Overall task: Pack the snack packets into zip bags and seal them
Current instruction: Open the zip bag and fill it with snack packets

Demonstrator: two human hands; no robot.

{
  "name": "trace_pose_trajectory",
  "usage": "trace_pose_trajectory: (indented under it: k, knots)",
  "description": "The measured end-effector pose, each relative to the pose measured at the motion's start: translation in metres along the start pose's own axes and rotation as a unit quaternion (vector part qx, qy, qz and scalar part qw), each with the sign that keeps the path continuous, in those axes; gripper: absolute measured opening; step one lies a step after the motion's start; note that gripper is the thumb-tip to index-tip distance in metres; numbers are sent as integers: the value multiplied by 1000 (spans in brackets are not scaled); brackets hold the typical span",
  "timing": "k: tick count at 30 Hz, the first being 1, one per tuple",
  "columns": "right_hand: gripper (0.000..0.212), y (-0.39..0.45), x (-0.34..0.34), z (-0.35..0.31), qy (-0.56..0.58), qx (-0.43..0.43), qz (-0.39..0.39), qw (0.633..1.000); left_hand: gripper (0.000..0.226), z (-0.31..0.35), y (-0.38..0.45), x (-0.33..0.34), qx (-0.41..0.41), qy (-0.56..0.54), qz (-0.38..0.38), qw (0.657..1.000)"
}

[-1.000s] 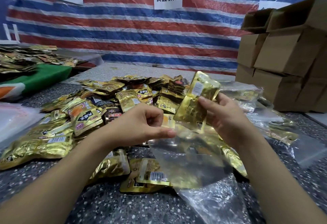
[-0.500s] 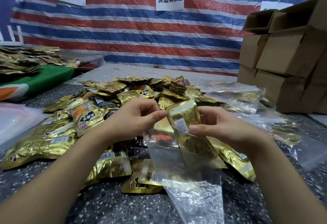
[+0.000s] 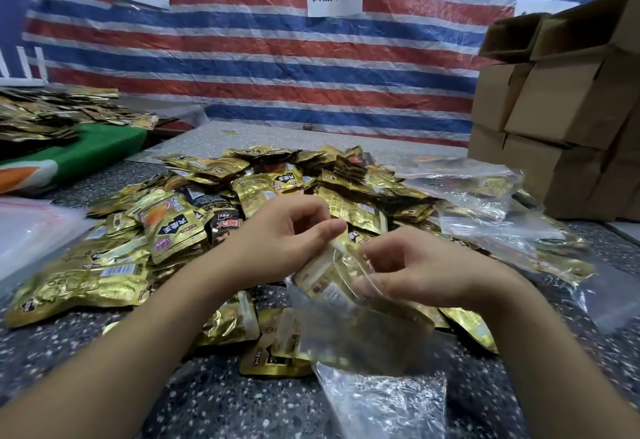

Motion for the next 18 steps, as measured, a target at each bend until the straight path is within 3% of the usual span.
trace_pose_trajectory:
  k: [3, 6, 12, 18]
  knots:
    - [18, 4, -14, -5, -2, -23, 107, 994, 42, -1, 4, -9, -22, -30, 33, 999]
    - [36, 1, -26, -7, 105, -17, 179, 978, 43, -3, 7, -22, -29, -28, 86, 995]
    - [19, -6, -37, -19, 272, -123, 220, 929, 35, 3, 10, -40, -54, -126, 158, 978]
    - [18, -5, -40, -22, 394, -130, 255, 873, 33, 8, 8, -44, -86, -193, 147, 966]
Point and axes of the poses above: each hand's wrist, its own y-axis towards the middle knuckle, its own x-axis out of the palm, z = x × y, the point moved 7 cm from there along y, towards the middle knuckle, and after that the axes turned 13 degrees about z, right-handed, at the moved point
